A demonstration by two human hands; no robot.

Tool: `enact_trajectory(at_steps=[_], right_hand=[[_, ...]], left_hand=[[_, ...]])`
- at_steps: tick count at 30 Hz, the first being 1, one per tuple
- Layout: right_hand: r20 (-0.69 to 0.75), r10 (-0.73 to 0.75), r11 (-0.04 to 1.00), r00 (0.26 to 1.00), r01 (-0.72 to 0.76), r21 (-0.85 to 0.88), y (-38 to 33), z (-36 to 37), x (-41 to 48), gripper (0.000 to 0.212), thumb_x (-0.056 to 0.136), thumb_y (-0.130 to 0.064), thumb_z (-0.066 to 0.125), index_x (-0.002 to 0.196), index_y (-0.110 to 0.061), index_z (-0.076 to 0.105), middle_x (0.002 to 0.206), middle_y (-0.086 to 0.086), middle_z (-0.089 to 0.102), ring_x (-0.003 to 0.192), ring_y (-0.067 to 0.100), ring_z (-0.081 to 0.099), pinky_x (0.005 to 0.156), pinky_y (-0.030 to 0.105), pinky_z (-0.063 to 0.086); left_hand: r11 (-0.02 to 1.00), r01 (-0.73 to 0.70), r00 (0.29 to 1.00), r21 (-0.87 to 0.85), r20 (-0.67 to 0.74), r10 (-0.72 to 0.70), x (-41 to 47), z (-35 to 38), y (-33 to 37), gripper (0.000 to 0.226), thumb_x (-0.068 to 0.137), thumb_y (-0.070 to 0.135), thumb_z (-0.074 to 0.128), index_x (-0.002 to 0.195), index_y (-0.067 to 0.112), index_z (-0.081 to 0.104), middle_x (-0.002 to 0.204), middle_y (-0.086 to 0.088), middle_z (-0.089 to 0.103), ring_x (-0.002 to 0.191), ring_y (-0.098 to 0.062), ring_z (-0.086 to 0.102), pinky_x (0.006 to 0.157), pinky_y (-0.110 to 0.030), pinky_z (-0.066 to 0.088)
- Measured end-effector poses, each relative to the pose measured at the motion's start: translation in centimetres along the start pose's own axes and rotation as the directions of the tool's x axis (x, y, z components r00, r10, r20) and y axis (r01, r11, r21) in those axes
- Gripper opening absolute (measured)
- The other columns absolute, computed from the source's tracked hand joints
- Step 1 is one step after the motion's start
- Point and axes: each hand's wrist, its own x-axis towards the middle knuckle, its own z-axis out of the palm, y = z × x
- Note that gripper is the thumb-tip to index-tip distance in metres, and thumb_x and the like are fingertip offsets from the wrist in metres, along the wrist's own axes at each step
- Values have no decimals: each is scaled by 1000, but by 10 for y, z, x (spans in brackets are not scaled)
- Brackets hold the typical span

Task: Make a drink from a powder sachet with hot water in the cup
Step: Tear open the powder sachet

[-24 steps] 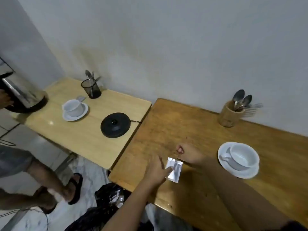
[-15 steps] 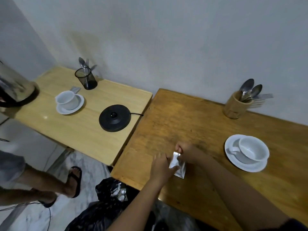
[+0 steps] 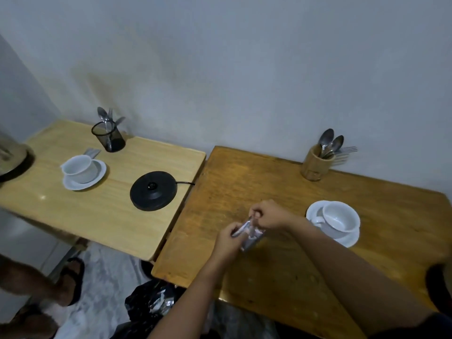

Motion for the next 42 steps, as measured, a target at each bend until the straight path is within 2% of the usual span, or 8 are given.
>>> enact_trajectory(at_steps=[3, 6, 10, 15, 26, 34, 39, 42], right_hand=[[-114, -51, 999, 992, 51, -4, -2, -22, -20, 17, 85, -9, 53, 81, -17, 67, 72, -3, 58, 69, 11, 52, 58, 23, 40], [-244, -57, 998, 968, 54, -17, -3, -37, -32, 19, 81, -2, 54, 87, -10, 70, 74, 3, 61, 65, 13, 50, 57, 20, 39], [-341, -67, 997, 938, 76, 14, -4, -55, -50, 11, 78, -1, 62, 83, -7, 69, 65, 2, 60, 53, 2, 45, 48, 5, 37], [-433, -52, 996, 900, 78, 43, -1, -66, -65, 11, 78, -1, 59, 79, -6, 70, 65, -1, 57, 55, 2, 43, 49, 8, 37], [-501, -40, 994, 864, 85, 68, 3, -67, -77, 15, 77, 0, 56, 74, -3, 70, 68, 6, 59, 54, 3, 40, 49, 9, 35], [-584, -192, 979, 788, 192, -63, -2, -54, -65, 15, 78, 4, 55, 77, -1, 69, 75, 4, 54, 64, 17, 45, 53, 9, 34], [-468, -377, 926, 800, 312, -212, -19, -43, -62, 16, 83, -1, 53, 86, -5, 68, 81, -2, 47, 72, 17, 46, 64, 27, 36], [-456, -412, 910, 789, 338, -238, -24, -39, -60, 16, 87, -7, 53, 92, -10, 68, 85, -6, 46, 75, 16, 47, 67, 30, 41]], left_hand=[[998, -63, 997, 8, 44, 63, 7, 1, 23, 12, 86, 11, 59, 92, 2, 64, 81, -5, 62, 74, -14, 59, 64, -21, 47], [991, -130, 989, 33, 76, 127, 15, 6, 48, 12, 84, 2, 60, 81, 14, 62, 76, 2, 60, 70, -8, 56, 63, -17, 45], [979, -202, 978, 13, 58, 201, 23, 17, 73, 11, 86, 3, 58, 85, 13, 63, 77, 5, 62, 64, 6, 58, 60, -8, 46], [965, -260, 964, 25, 68, 258, 27, 32, 87, 16, 90, 12, 55, 80, 21, 64, 74, 7, 61, 69, -4, 53, 58, -6, 42], [959, -274, 961, 66, 53, 271, 27, 51, 89, 24, 90, 28, 53, 69, 32, 63, 72, 7, 61, 73, -11, 53, 73, -31, 37], [971, -175, 982, -165, 41, 184, 28, 41, 97, 29, 89, 4, 52, 63, 17, 55, 59, 6, 57, 56, -3, 49, 53, -13, 38], [972, -176, 984, -154, -13, 176, 36, 30, 92, 15, 86, -1, 50, 77, 7, 59, 78, -11, 56, 72, -13, 49, 59, -23, 36], [969, -172, 985, -180, -64, 163, 40, 21, 91, 21, 85, -1, 50, 71, 13, 57, 71, -3, 55, 56, 2, 54, 49, -10, 39]])
